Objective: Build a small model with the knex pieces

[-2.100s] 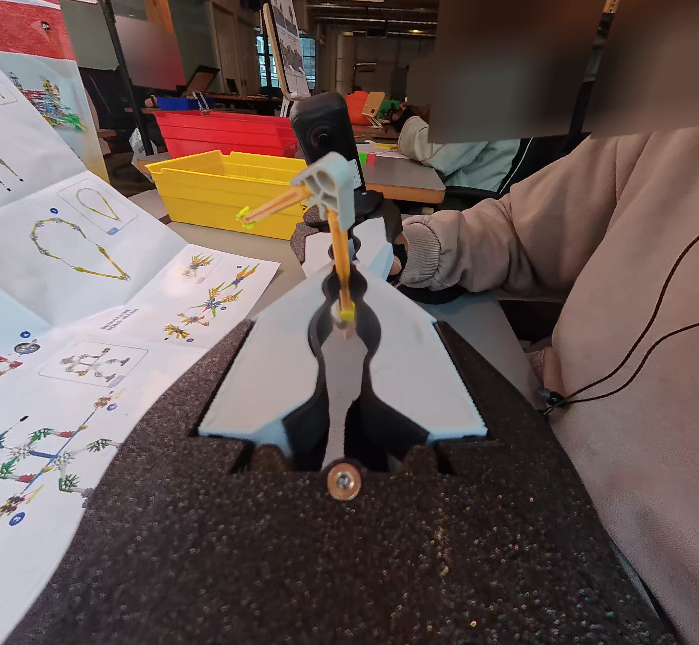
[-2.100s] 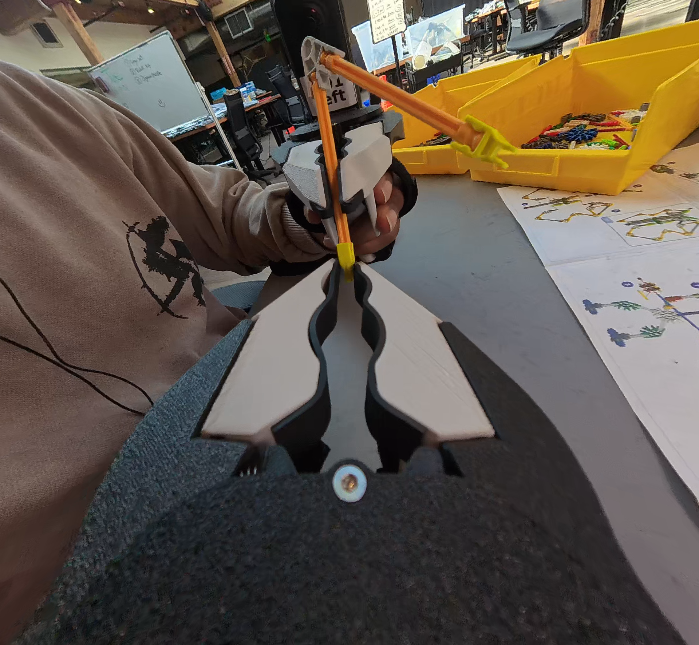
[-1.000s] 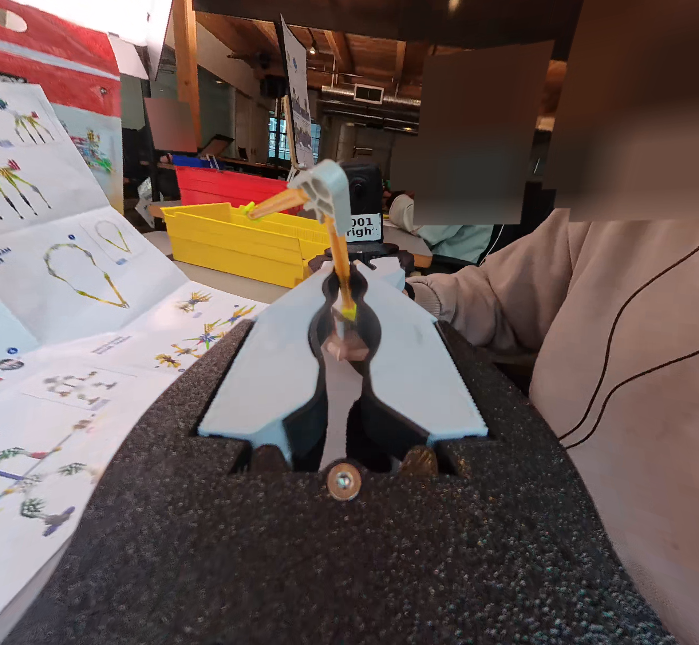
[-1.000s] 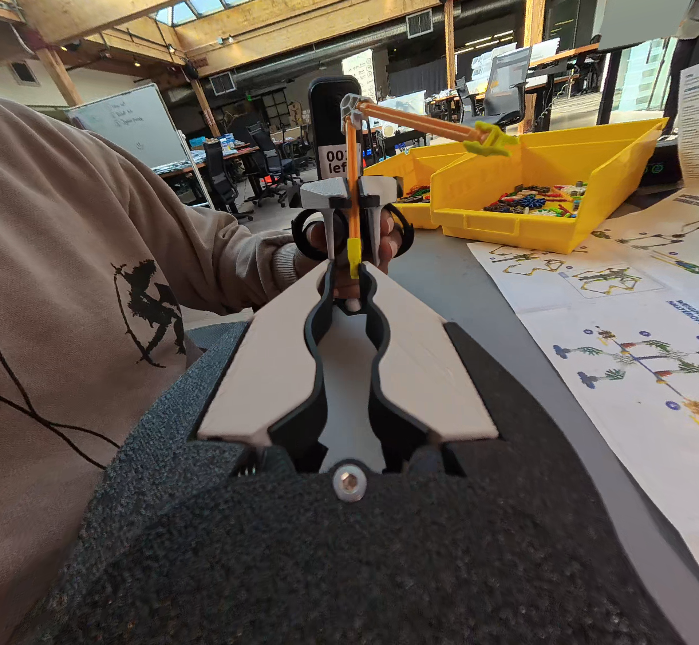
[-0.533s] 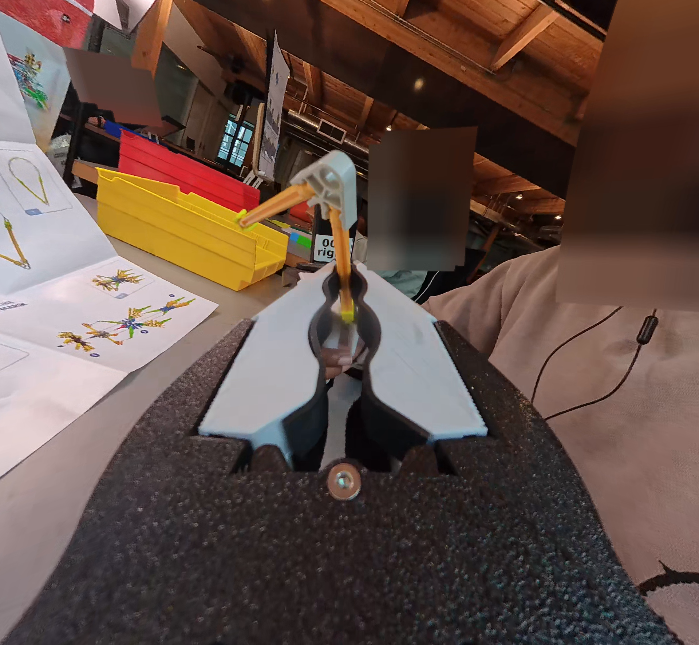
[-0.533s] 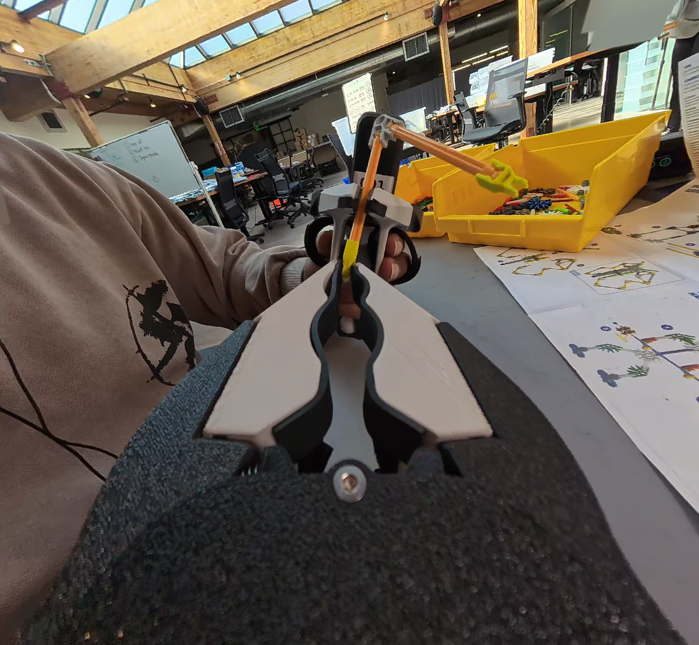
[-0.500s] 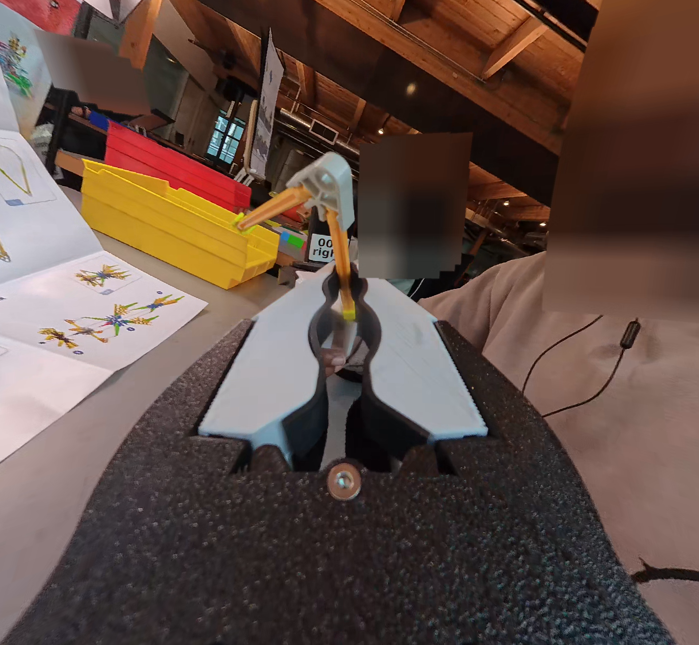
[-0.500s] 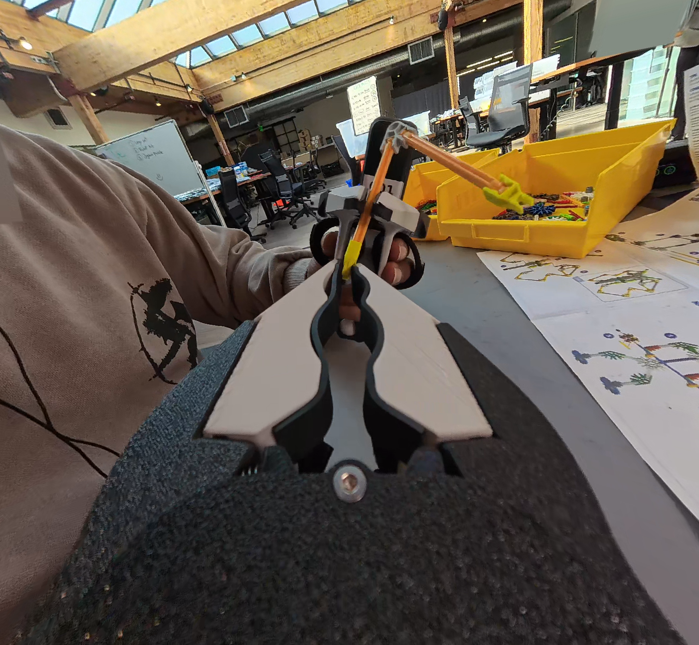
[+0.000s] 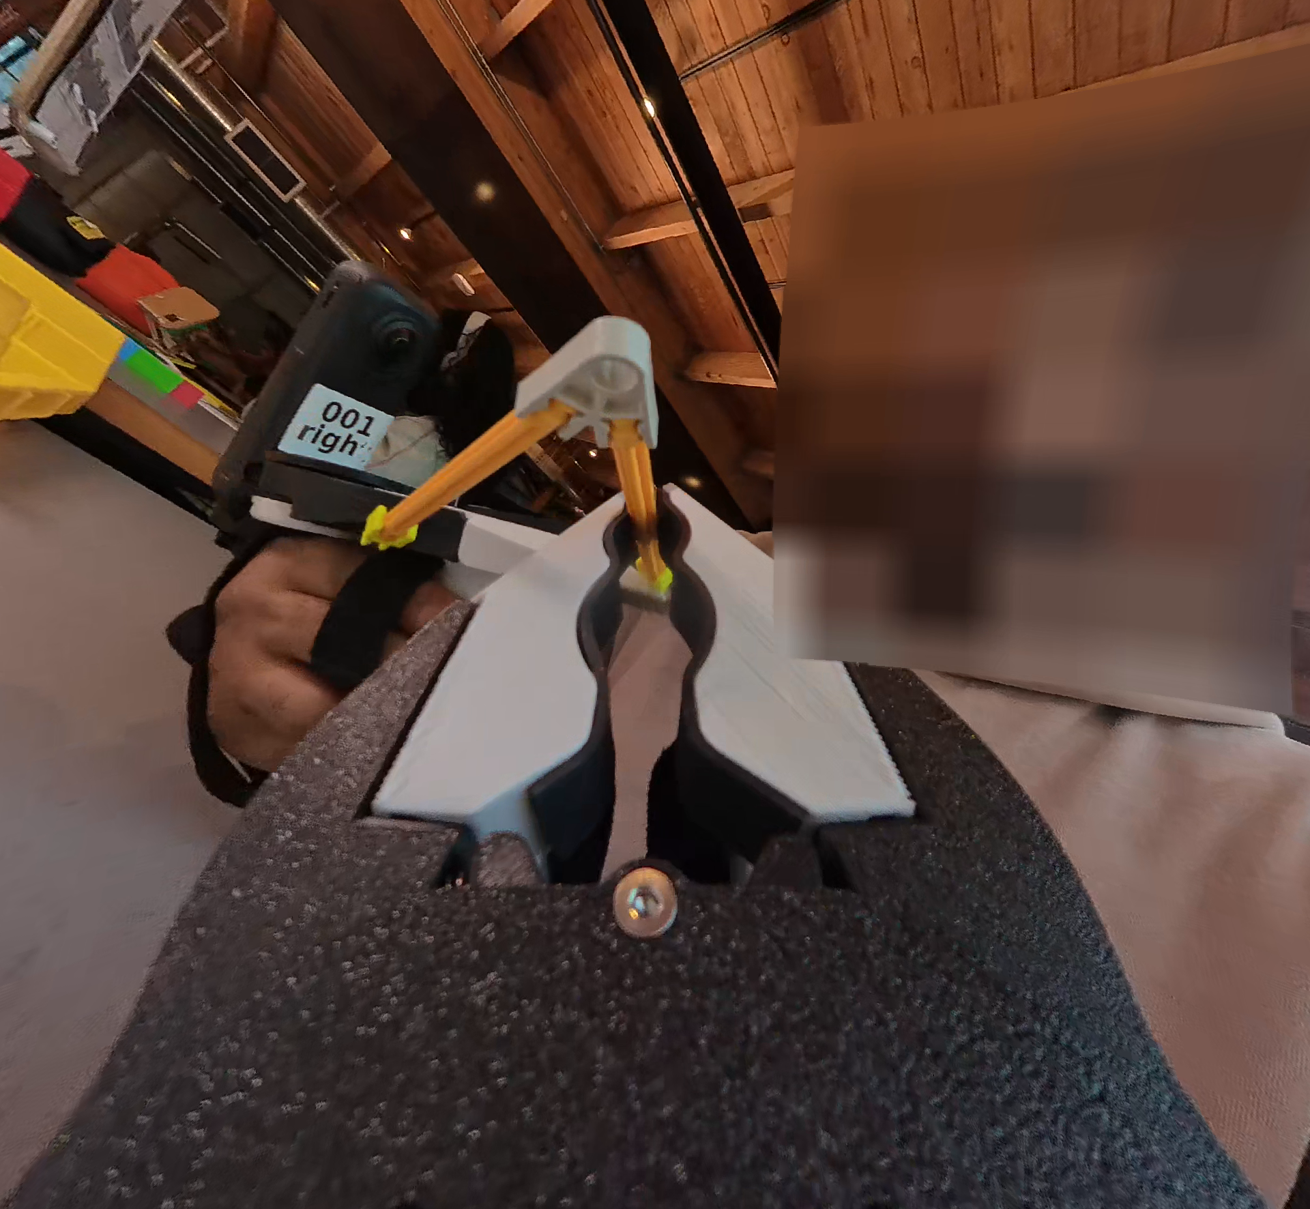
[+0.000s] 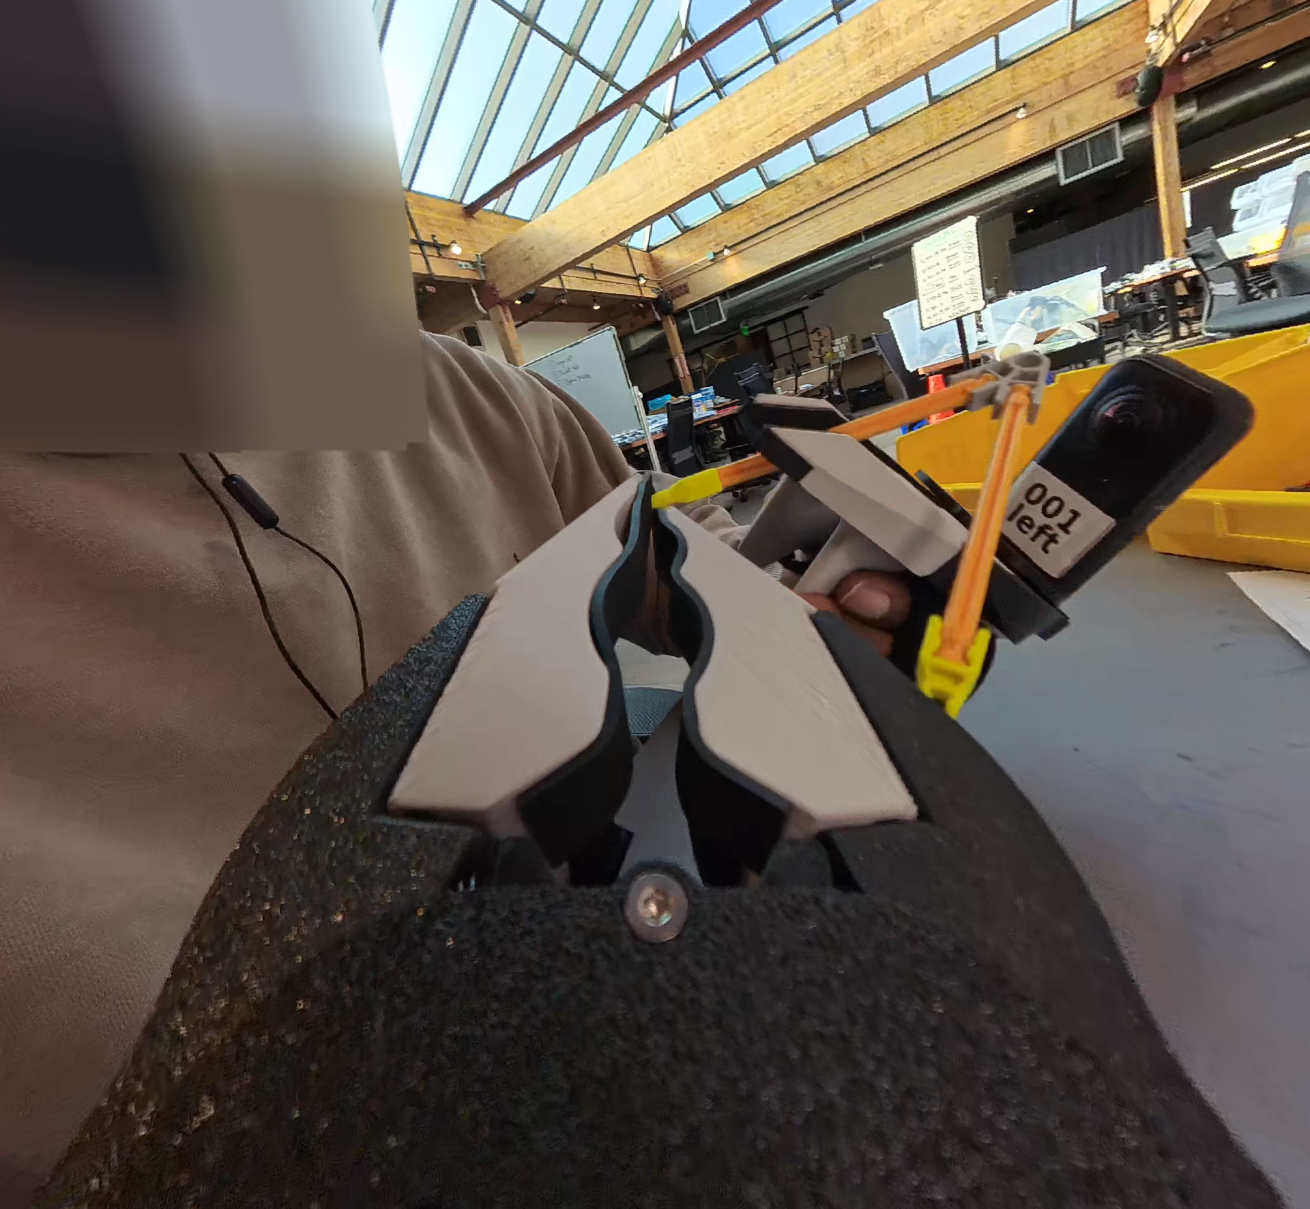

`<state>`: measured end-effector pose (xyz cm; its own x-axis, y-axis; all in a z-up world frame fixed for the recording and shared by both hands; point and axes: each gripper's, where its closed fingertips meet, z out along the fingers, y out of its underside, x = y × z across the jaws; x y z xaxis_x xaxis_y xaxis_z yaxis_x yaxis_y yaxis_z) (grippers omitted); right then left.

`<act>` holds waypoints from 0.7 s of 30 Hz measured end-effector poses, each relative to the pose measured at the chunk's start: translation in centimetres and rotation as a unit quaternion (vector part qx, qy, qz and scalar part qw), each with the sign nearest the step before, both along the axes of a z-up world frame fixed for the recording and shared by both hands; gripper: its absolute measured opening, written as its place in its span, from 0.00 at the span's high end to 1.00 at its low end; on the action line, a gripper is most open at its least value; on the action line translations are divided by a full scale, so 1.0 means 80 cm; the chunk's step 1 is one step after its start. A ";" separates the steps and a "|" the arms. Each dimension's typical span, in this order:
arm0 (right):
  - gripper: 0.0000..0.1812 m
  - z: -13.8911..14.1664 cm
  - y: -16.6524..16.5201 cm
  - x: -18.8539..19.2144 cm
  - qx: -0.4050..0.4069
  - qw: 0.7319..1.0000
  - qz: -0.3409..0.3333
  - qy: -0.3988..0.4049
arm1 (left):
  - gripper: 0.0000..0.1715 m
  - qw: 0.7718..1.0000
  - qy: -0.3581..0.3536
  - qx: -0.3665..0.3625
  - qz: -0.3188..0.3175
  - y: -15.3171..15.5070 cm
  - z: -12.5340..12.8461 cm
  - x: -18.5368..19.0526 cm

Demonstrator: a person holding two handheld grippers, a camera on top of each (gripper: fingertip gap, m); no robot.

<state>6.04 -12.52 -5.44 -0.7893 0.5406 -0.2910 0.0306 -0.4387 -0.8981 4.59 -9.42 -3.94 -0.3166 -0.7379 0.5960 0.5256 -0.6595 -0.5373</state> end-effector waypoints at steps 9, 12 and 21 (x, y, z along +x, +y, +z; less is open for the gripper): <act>0.96 -0.019 0.020 -0.012 0.072 0.994 -0.065 -0.042 | 0.97 0.992 0.076 0.057 0.082 0.008 -0.004 -0.013; 0.87 -0.023 0.027 -0.013 0.074 0.993 -0.070 -0.065 | 0.97 0.987 0.098 0.071 0.104 0.010 -0.008 -0.018; 0.86 -0.044 0.035 -0.022 0.123 0.982 -0.113 -0.091 | 0.97 0.961 0.186 0.107 0.173 0.023 -0.027 -0.018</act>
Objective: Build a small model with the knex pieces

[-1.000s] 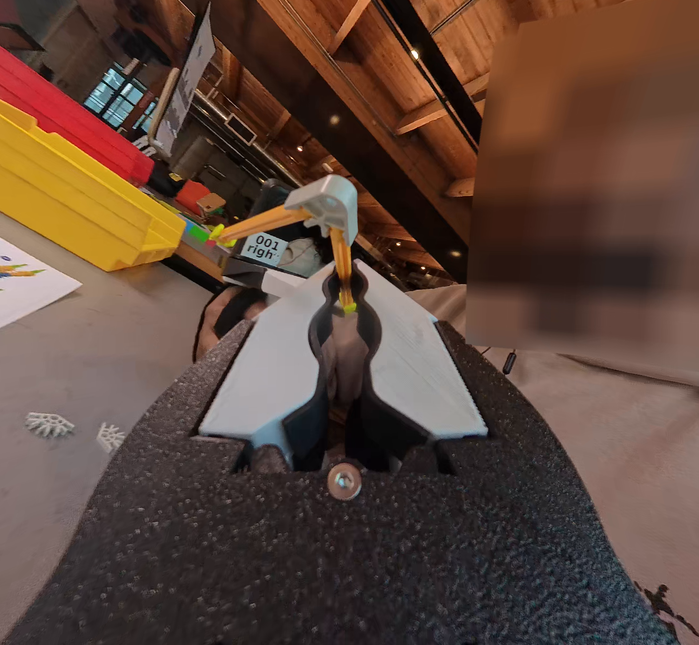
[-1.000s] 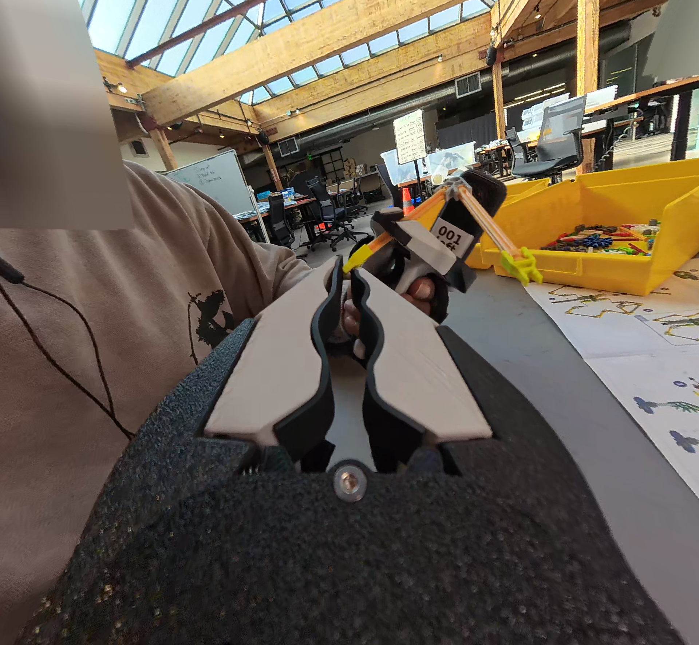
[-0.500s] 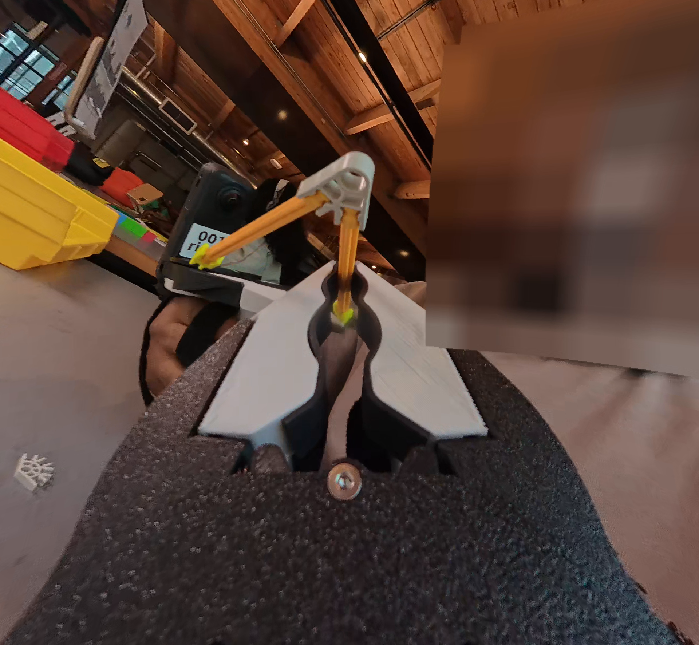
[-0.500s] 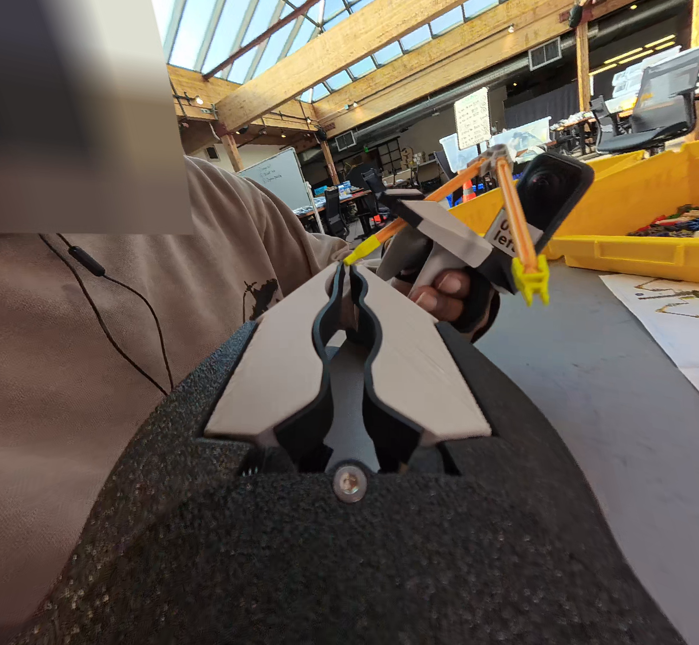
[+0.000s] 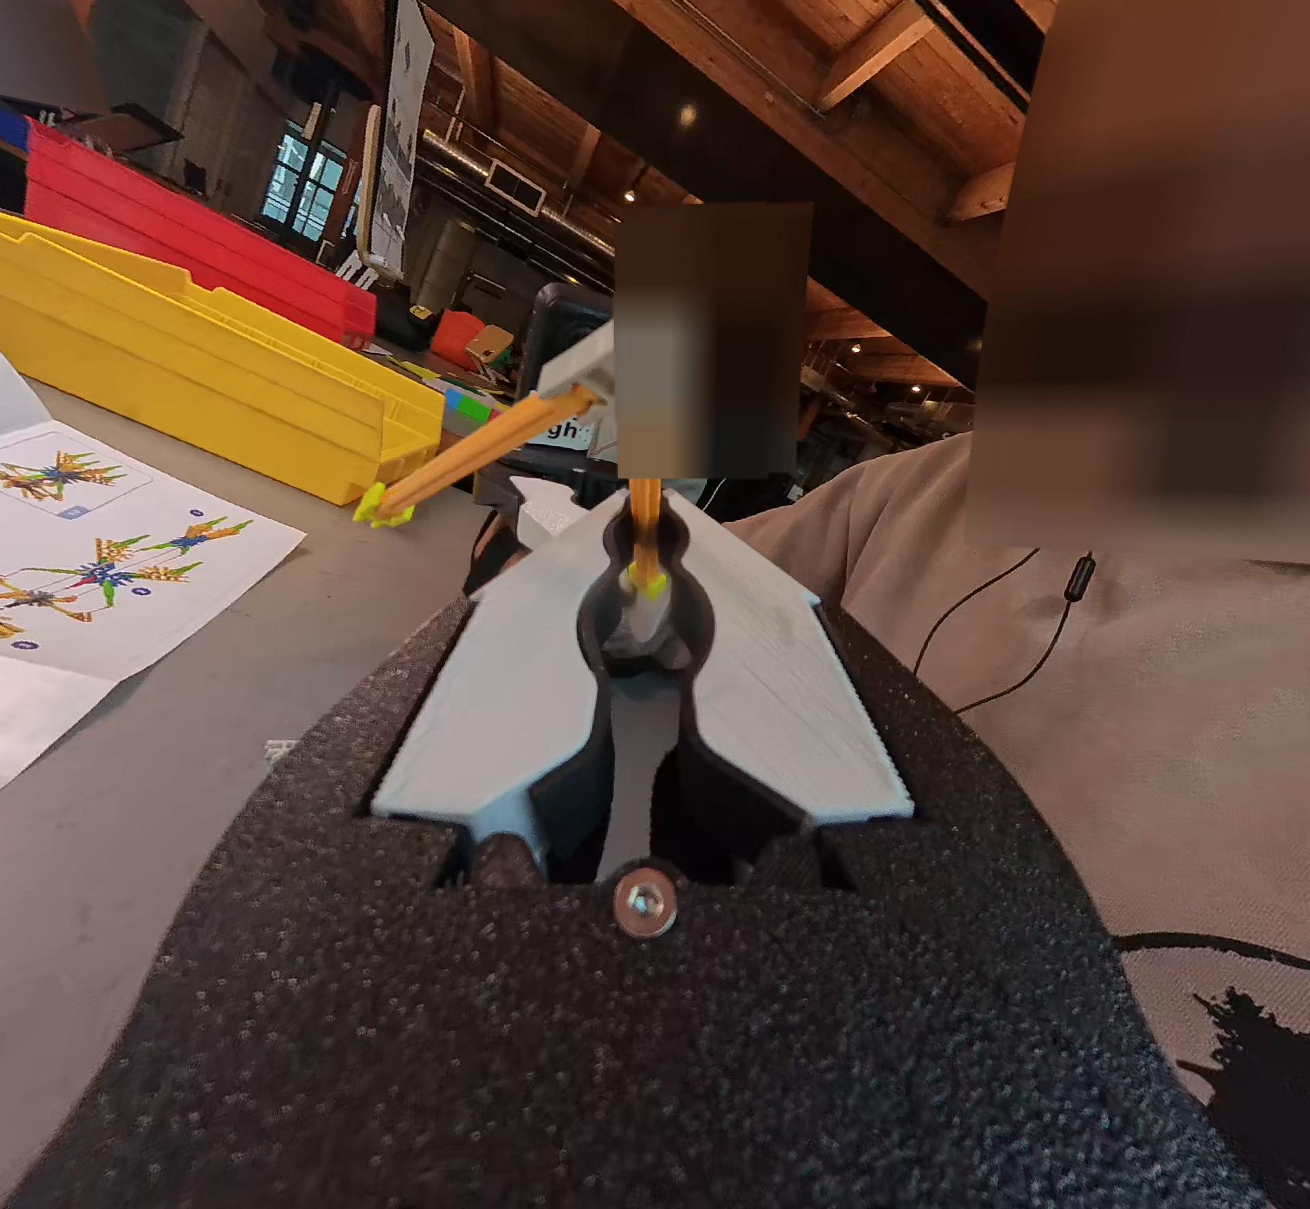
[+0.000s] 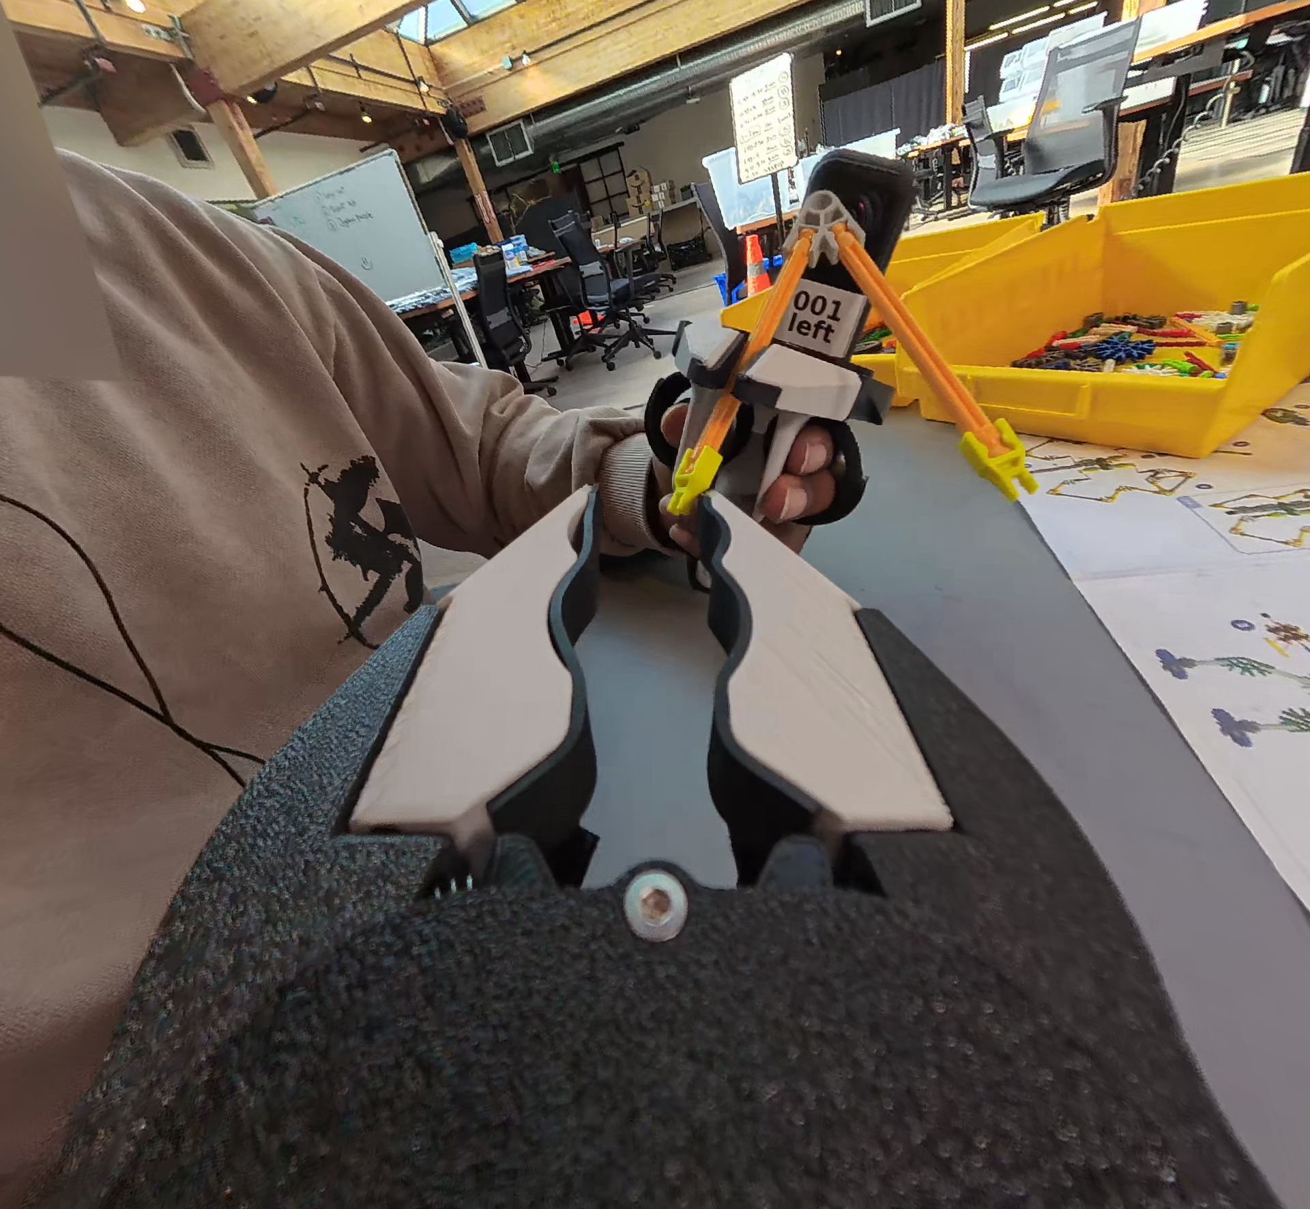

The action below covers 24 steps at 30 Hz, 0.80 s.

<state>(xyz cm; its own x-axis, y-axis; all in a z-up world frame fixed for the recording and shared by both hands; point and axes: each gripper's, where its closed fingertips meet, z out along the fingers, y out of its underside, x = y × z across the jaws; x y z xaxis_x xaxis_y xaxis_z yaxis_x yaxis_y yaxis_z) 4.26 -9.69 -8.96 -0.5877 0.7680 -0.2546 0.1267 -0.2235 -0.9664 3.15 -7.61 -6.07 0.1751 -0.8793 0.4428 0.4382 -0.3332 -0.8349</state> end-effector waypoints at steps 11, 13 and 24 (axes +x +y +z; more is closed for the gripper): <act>0.99 0.005 0.034 -0.002 0.027 0.997 -0.068 0.011 | 0.97 0.983 0.140 0.085 0.080 0.004 -0.019 0.005; 0.99 0.006 0.039 0.000 0.045 0.996 -0.075 0.015 | 0.96 0.981 0.159 0.076 0.076 0.005 -0.024 0.004; 0.99 -0.017 0.058 0.012 0.207 0.974 -0.096 -0.007 | 0.94 0.954 0.287 0.028 0.075 0.013 -0.068 -0.013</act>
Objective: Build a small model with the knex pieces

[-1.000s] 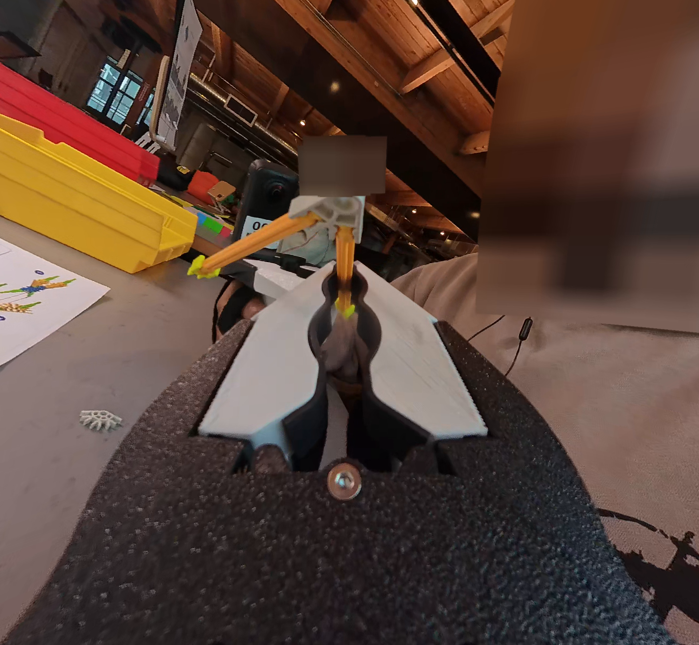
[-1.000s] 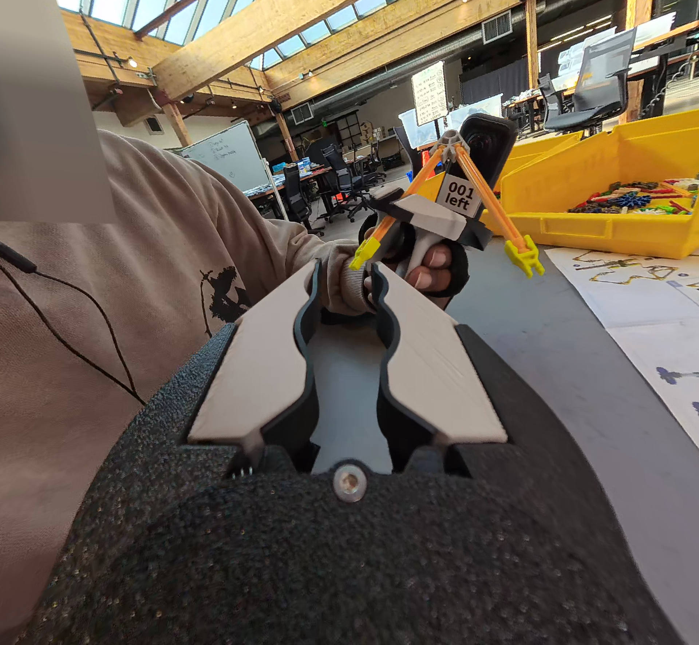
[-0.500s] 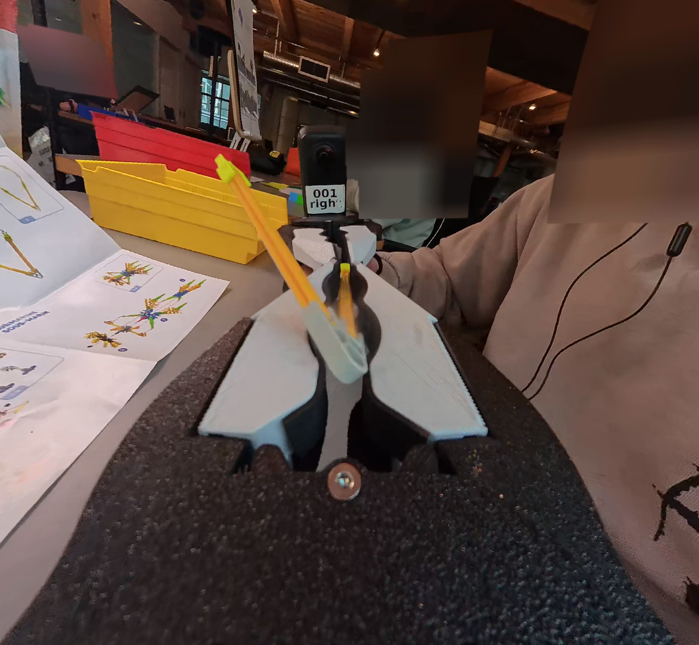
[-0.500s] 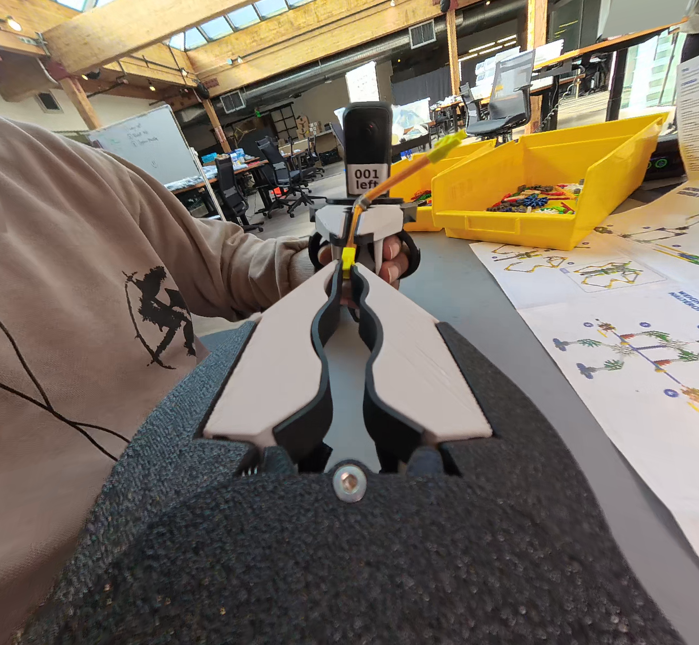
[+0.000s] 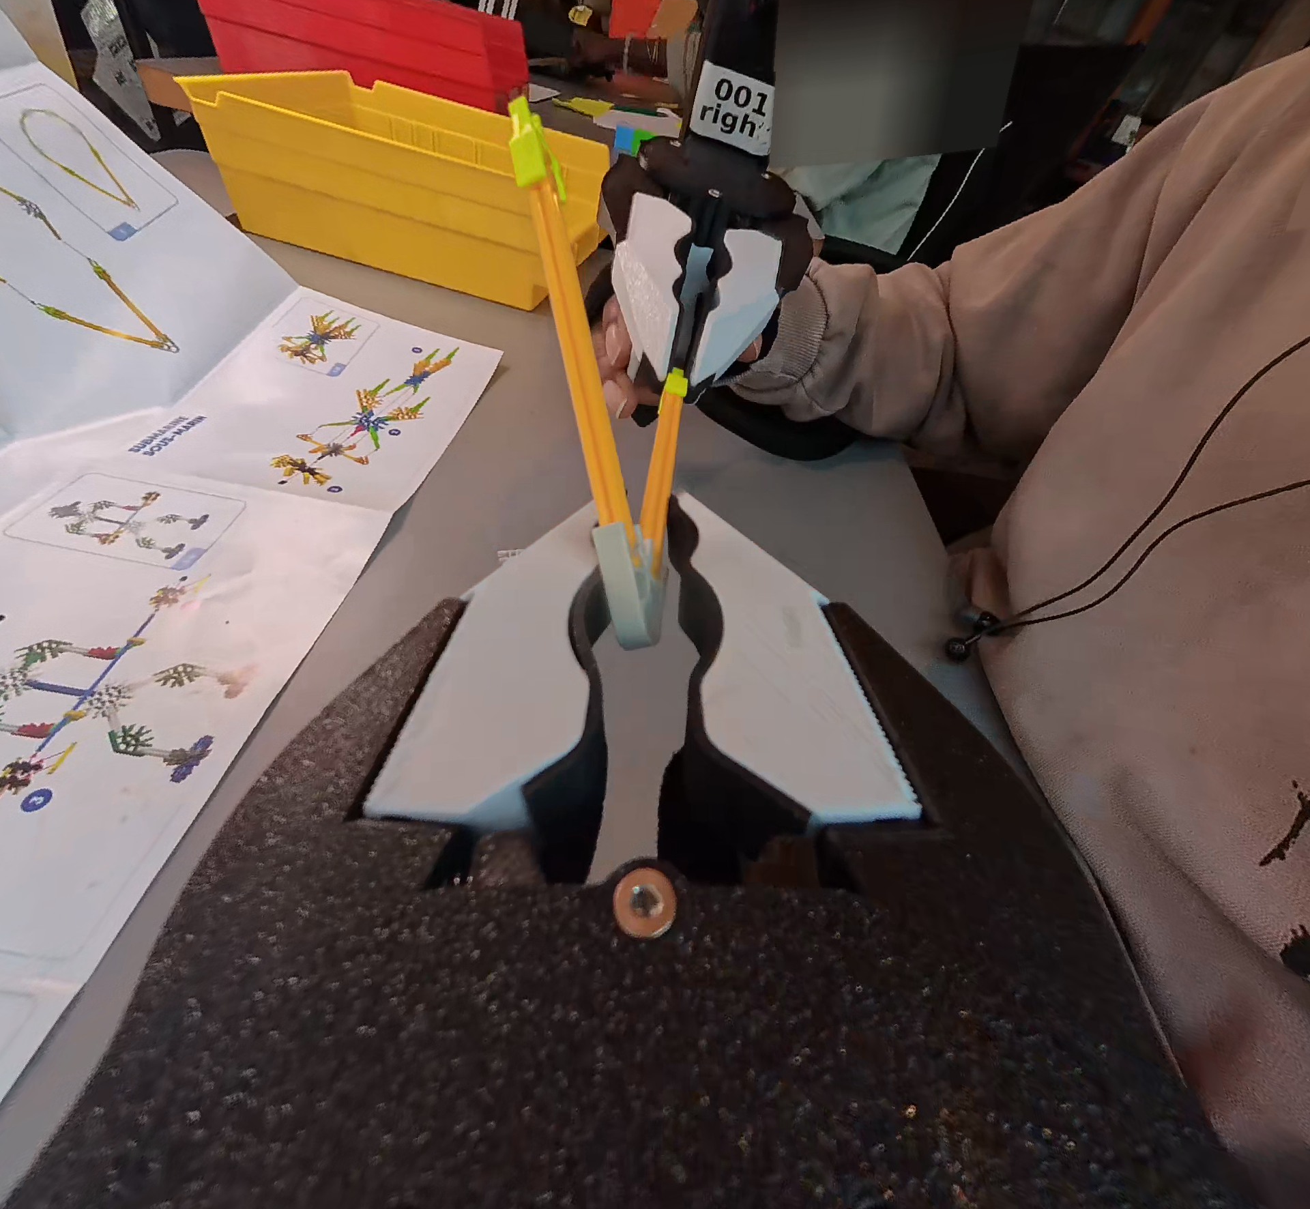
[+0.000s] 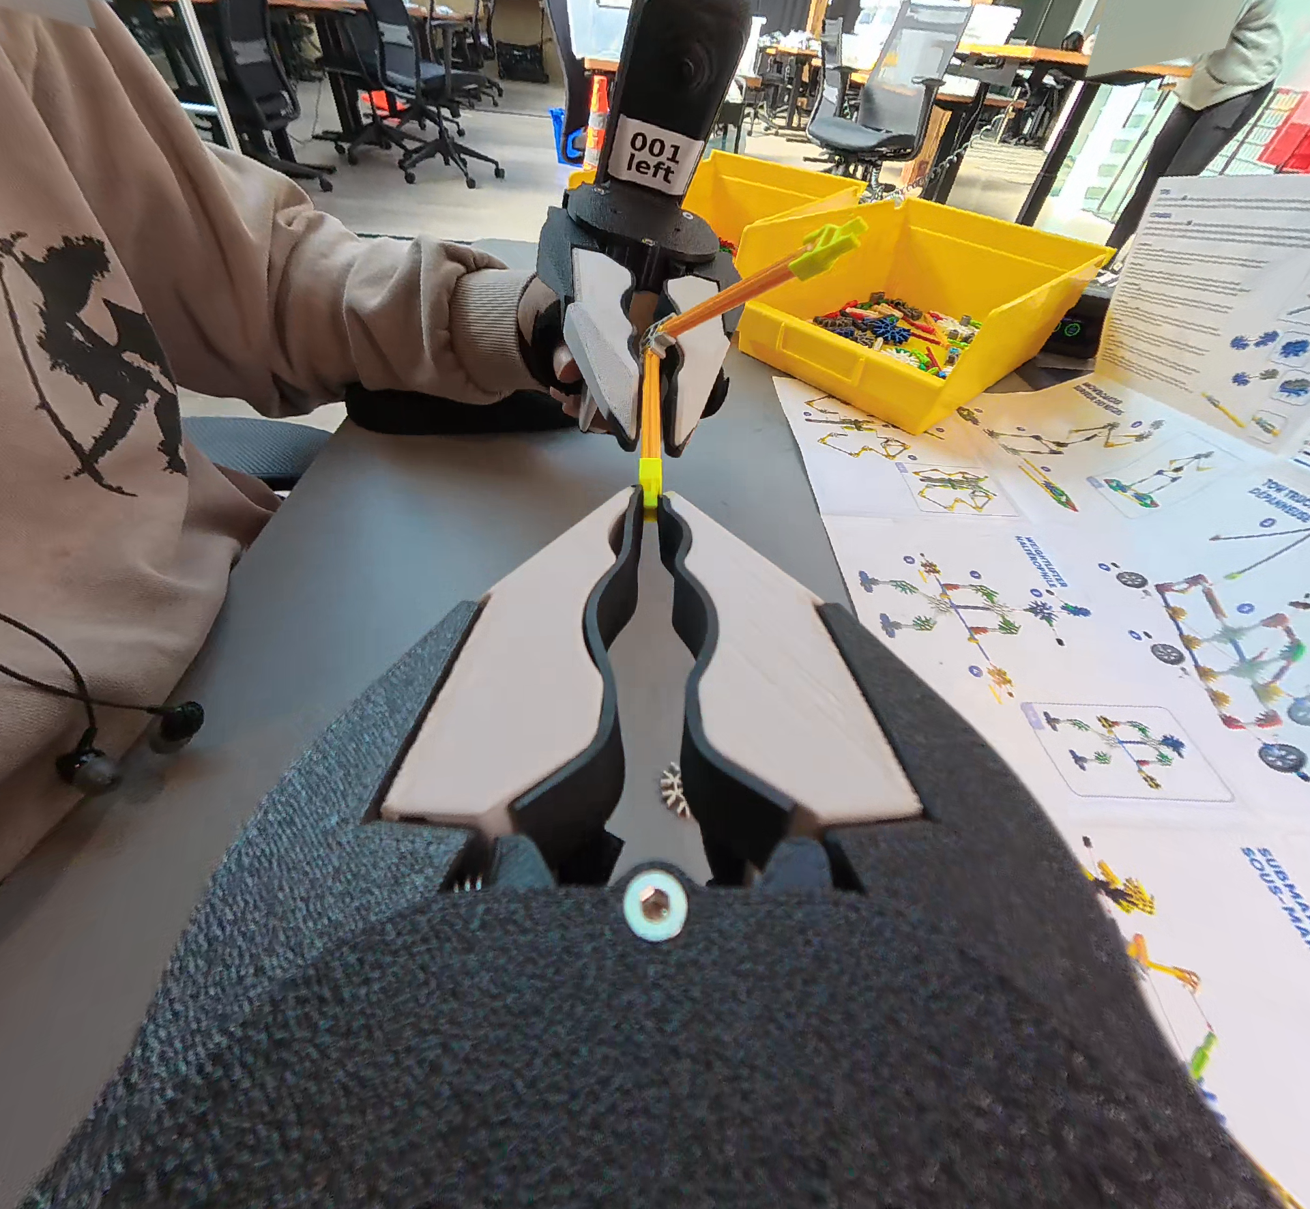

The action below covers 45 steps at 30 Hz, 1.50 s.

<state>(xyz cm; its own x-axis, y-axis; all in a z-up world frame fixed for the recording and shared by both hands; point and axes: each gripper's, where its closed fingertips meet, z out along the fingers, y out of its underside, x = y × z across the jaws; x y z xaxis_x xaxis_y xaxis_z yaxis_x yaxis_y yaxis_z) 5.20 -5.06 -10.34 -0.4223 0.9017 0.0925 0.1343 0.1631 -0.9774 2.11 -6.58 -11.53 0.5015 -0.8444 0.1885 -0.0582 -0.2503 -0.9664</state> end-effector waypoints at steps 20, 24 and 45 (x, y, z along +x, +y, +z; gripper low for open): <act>0.83 0.005 -0.018 -0.003 -0.113 0.993 0.039 -0.024 | 0.97 0.997 0.040 -0.036 -0.055 -0.016 -0.034 0.035; 0.97 0.008 -0.020 -0.006 -0.143 0.989 0.038 -0.012 | 0.97 0.996 0.054 -0.051 -0.050 -0.013 -0.045 0.041; 0.98 0.001 0.000 -0.002 -0.145 0.989 0.024 -0.029 | 0.97 0.997 0.037 -0.073 -0.018 -0.006 -0.042 0.024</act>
